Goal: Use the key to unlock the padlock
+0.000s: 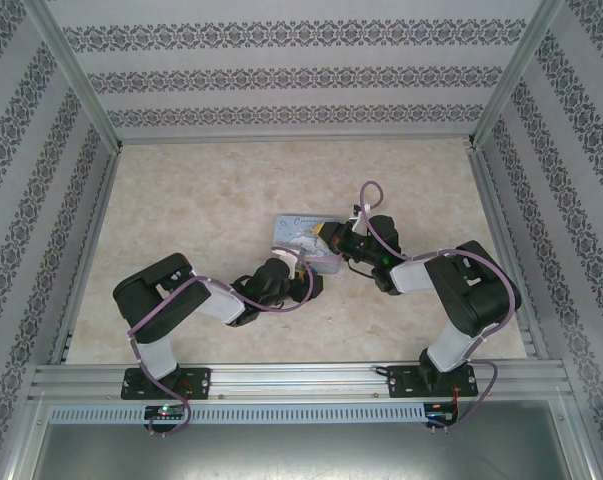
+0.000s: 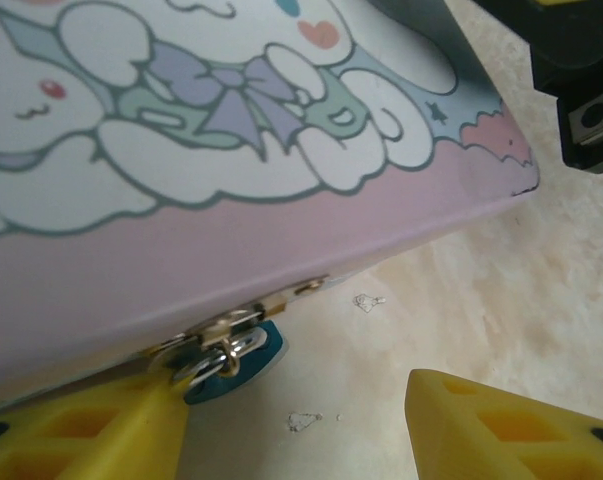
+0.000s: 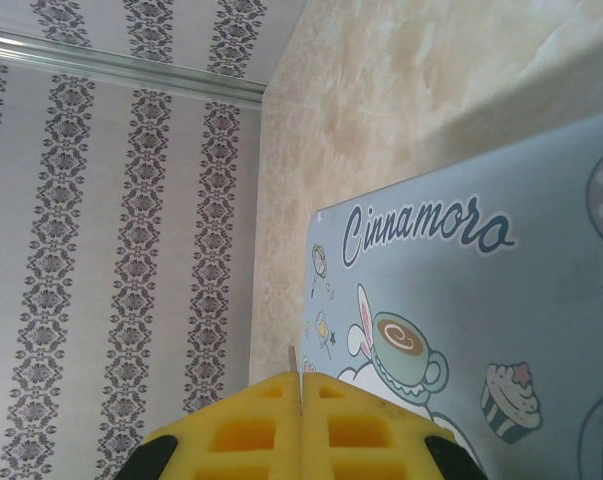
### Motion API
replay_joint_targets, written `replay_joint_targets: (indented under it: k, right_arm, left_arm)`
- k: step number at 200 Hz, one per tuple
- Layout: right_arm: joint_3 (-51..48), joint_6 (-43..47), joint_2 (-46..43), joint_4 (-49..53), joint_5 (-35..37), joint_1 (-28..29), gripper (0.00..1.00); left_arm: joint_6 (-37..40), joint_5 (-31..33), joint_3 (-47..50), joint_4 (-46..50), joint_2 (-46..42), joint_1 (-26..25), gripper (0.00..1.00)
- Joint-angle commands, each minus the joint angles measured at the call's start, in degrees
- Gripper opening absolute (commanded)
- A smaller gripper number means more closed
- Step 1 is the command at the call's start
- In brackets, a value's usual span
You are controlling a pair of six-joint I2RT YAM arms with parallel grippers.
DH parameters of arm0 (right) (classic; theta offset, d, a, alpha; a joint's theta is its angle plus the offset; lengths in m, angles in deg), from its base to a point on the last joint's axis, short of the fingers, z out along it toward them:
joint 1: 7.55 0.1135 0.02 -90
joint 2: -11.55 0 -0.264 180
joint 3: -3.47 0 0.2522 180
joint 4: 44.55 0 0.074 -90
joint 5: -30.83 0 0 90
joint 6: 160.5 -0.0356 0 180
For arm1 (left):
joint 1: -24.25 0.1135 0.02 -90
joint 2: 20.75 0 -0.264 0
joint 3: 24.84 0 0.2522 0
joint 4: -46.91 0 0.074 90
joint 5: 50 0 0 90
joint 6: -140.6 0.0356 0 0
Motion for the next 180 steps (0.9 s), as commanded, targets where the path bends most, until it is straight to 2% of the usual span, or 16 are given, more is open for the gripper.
replay_joint_targets:
  k: [1, 60, 109, 151, 180]
  right_arm:
    - [0.9, -0.4, 0.7, -2.5, 0.1, 0.9, 0.00]
    - [0.8, -0.5, 0.7, -2.6, 0.1, 0.9, 0.00]
    - [1.1, -0.6, 1.3, -2.9, 0.0, 0.9, 0.00]
    - [1.2, -1.0, 2.1, -3.6, 0.0, 0.9, 0.00]
    - [0.9, -1.0, 2.4, -3.8, 0.2, 0.8, 0.00]
  left_arm:
    - [-3.8, -1.0, -1.2, -4.9, 2.0, -0.5, 0.60]
    - [-13.1, -1.5, 0.8, -15.5, 6.8, 1.0, 0.59]
    - [-14.4, -1.7, 0.0, -15.3, 7.0, 1.0, 0.59]
    - [-16.9, -0.4, 0.5, -18.8, 8.5, 1.0, 0.53]
    - [-18.3, -0.7, 0.9, -21.4, 8.8, 0.3, 0.56]
